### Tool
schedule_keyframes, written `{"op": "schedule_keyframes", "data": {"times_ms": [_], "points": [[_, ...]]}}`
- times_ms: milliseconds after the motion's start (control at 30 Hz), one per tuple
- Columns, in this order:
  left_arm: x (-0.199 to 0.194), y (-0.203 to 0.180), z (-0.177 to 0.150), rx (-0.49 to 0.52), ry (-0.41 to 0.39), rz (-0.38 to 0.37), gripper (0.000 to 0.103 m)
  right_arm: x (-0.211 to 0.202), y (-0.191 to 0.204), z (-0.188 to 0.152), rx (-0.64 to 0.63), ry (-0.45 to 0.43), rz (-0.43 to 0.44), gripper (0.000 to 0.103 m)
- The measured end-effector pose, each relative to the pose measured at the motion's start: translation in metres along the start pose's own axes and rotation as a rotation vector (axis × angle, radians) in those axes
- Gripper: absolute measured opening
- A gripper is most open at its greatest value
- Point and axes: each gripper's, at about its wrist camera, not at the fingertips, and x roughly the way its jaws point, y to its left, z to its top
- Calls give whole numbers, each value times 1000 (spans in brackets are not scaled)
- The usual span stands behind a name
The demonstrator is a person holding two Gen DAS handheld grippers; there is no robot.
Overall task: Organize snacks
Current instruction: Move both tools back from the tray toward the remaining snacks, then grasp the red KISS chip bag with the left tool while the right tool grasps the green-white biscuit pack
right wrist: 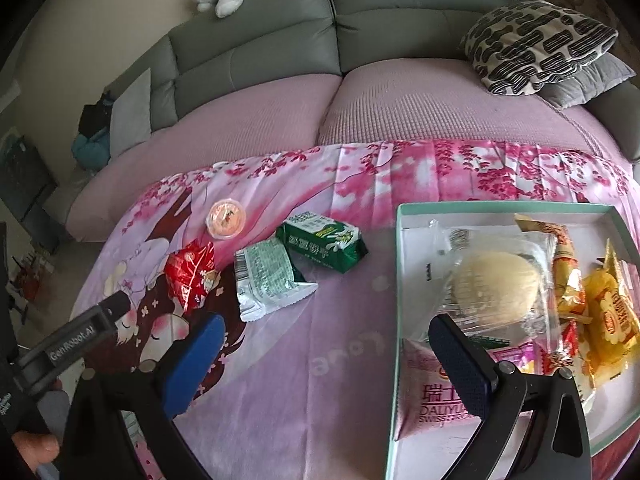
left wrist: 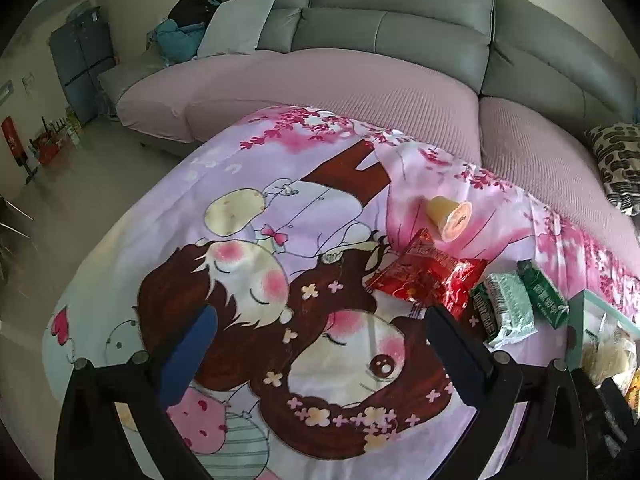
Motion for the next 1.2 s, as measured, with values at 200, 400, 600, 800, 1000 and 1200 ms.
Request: {"op": "schedule_keyframes", "data": {"times_ms": [200,400,600,800,1000,1200], "points": [[13,-7,4,1,14,-54,103,12,2,-1,-6,26,-12,103],[20,-18,5,9,6,-102,103,18,7,-1,-25,33,-30,103],[26,-19,6,-7,13,-139,103,25,12,0,-28,45,-33,103],[30,-3,11,-60,14,-186,103,31,16,6,-24,47,4,103],[32,7,16,-68,1,-196,103,38,18,17,-10,42,20,103],[37,-10,23,3,16,-298,103,50,28,25,-63,44,19,102]]}}
